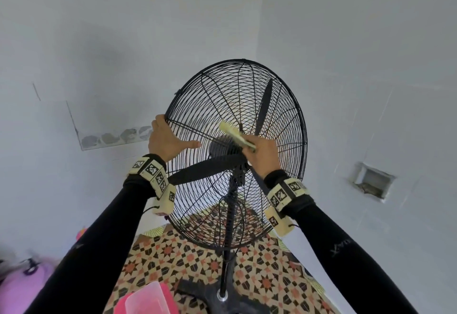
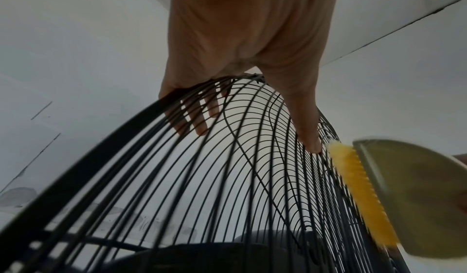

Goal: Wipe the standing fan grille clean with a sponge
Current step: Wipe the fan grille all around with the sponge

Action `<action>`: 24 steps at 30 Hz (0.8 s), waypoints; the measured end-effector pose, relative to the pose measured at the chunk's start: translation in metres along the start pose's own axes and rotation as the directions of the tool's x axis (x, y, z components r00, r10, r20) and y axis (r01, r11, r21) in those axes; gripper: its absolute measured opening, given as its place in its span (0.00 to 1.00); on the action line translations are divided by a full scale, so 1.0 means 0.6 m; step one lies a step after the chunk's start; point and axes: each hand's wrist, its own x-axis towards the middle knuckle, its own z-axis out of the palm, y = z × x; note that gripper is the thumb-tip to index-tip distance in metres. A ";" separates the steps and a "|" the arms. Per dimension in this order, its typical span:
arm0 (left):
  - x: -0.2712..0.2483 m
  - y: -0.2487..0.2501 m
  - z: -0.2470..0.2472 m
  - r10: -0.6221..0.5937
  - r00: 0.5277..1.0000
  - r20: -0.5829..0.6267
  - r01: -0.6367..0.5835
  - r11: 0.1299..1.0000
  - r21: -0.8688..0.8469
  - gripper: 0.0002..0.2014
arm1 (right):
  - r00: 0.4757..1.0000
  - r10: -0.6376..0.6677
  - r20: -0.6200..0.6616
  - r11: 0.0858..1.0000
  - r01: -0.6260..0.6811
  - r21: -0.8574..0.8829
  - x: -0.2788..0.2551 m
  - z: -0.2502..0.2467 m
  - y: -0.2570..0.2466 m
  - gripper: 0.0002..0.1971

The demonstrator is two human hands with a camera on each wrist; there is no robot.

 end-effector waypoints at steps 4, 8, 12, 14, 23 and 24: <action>-0.003 -0.002 -0.001 -0.001 1.000 0.004 0.001 1.000 -0.011 0.64 | 0.999 0.026 0.045 0.994 -0.031 0.101 0.002 -0.028 0.008 0.16; -0.006 0.005 0.001 0.002 1.000 0.000 -0.002 1.000 -0.006 0.64 | 0.979 0.116 -0.165 0.992 -0.107 0.061 0.021 -0.026 0.016 0.16; -0.006 0.002 -0.002 -0.009 1.000 -0.003 0.009 1.000 -0.003 0.64 | 0.998 -0.035 0.061 0.999 0.033 0.023 -0.002 -0.002 0.013 0.16; -0.007 0.000 -0.002 -0.007 1.000 -0.002 0.007 1.000 -0.006 0.65 | 0.998 -0.028 0.057 0.998 0.024 0.066 0.001 -0.015 0.015 0.17; -0.008 0.001 -0.007 -0.020 1.000 0.010 0.020 1.000 -0.022 0.65 | 0.995 -0.046 0.083 0.999 0.043 0.030 -0.008 -0.004 0.016 0.16; -0.008 0.000 -0.007 -0.018 1.000 0.012 0.019 1.000 -0.024 0.65 | 0.996 -0.052 0.073 0.997 0.048 0.055 -0.006 -0.012 0.015 0.16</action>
